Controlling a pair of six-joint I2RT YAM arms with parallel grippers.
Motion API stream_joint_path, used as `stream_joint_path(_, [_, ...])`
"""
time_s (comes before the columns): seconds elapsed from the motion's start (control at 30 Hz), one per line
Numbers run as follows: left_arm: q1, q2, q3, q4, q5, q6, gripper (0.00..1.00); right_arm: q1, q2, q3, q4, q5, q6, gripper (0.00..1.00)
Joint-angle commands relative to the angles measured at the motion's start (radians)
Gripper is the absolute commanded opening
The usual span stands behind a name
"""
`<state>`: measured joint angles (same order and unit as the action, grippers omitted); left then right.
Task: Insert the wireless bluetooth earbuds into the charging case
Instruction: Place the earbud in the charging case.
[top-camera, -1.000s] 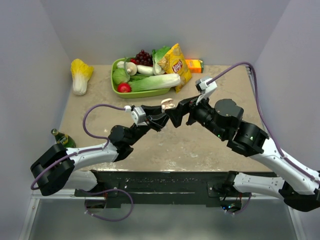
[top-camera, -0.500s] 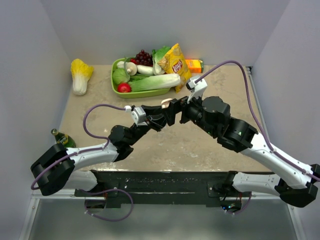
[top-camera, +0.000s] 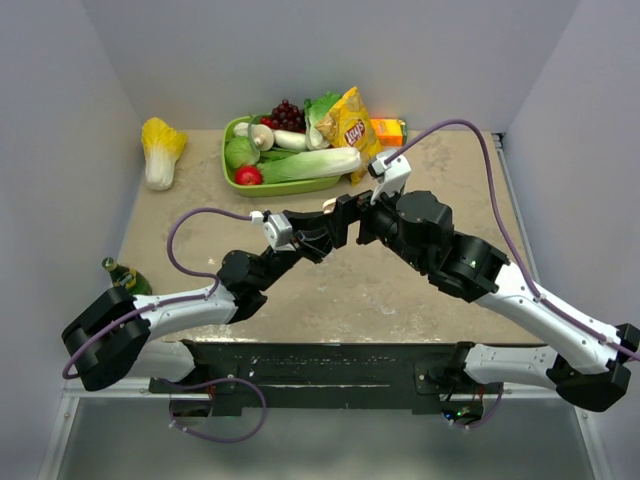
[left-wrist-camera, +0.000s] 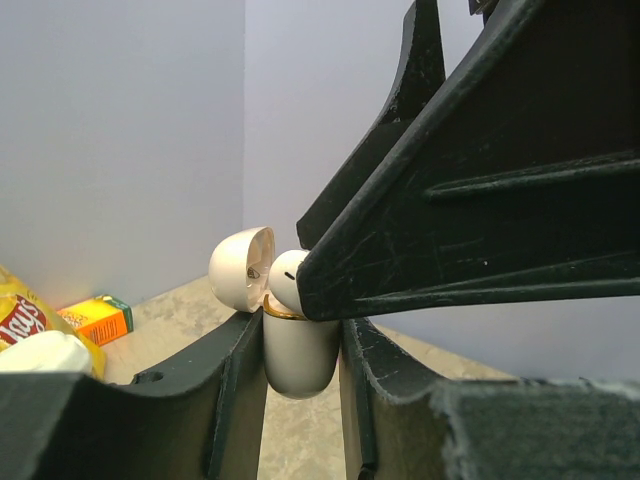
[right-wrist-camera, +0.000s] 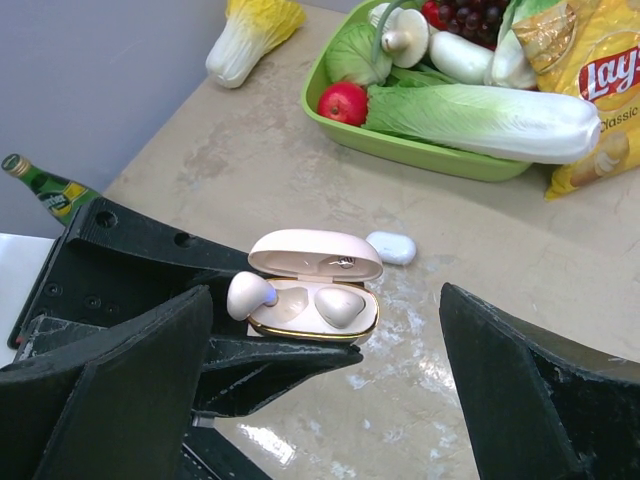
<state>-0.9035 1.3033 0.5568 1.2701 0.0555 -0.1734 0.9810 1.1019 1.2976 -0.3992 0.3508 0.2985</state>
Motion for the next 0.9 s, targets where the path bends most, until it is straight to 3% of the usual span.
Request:
stream_joint_path(0.0, [0.0,-0.015,-0.003,0.11,0.009,-0.003,0.0,-0.001,-0.011,0.028,0.008,0.04,0.008,0.98])
stream_joint_path(0.87, [0.0,-0.071,-0.011,0.089,0.01,0.005,0.0,-0.002,-0.034,0.003,-0.033,0.109,-0.01,0.98])
